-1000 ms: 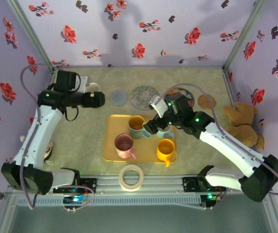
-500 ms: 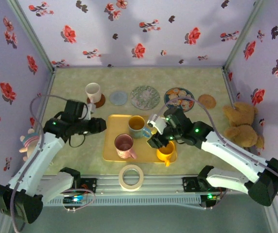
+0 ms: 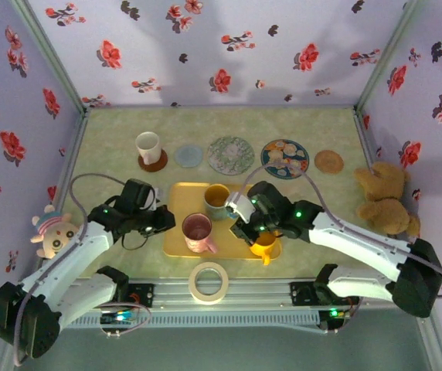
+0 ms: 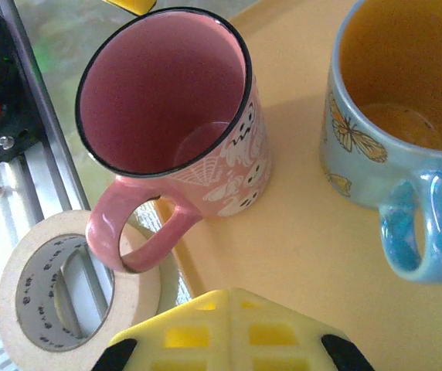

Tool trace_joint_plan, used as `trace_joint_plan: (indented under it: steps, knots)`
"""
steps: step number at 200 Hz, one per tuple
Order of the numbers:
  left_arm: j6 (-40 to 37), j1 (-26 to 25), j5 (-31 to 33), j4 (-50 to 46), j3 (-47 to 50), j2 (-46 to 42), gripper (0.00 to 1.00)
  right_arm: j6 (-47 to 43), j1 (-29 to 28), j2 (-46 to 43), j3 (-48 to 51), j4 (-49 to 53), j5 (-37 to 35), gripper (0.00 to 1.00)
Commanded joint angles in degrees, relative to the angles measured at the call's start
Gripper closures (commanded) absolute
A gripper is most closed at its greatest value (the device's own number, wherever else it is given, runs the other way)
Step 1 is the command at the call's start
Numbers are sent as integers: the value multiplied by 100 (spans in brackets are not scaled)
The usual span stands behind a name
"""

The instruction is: Place the cup by the coaster

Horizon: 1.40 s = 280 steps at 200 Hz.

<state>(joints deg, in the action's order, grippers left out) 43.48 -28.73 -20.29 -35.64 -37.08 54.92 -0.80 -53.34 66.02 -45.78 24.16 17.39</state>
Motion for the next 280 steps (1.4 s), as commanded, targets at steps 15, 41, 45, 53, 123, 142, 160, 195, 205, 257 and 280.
trace_joint_plan:
  steps: [15, 41, 45, 53, 123, 142, 160, 195, 205, 257, 280]
  knots:
    - [234, -122, -219, 476, 155, 172, 100, 168, -124, 496, -96, -425, -306, 100]
    - [321, -190, -314, 608, 320, 319, 100, 92, -208, 881, -303, -368, -464, 100]
    - [331, -201, -332, 623, 339, 349, 100, 82, -216, 928, -321, -362, -491, 100]
    - [344, -227, -356, 649, 367, 407, 100, 75, -229, 1013, -363, -375, -529, 100]
    - [442, -317, -360, 904, 362, 552, 100, -86, -288, 1391, -581, -324, -424, 100]
    - [409, -317, -354, 953, 295, 660, 100, -113, -290, 1453, -607, -331, -324, 100]
    - [333, -317, -350, 962, 208, 799, 100, -136, -316, 1490, -636, -324, -226, 100]
    - [76, -311, -288, 851, -41, 1065, 100, -201, -365, 1494, -643, -338, -76, 100]
    - [5, -313, -270, 816, -115, 1137, 100, -223, -379, 1506, -655, -333, -22, 100]
    - [-316, -258, -152, 726, -504, 1524, 100, -320, -422, 1502, -625, -340, 212, 100]
    - [-466, -188, 8, 653, -660, 1635, 100, -359, -424, 1519, -625, -395, 224, 100]
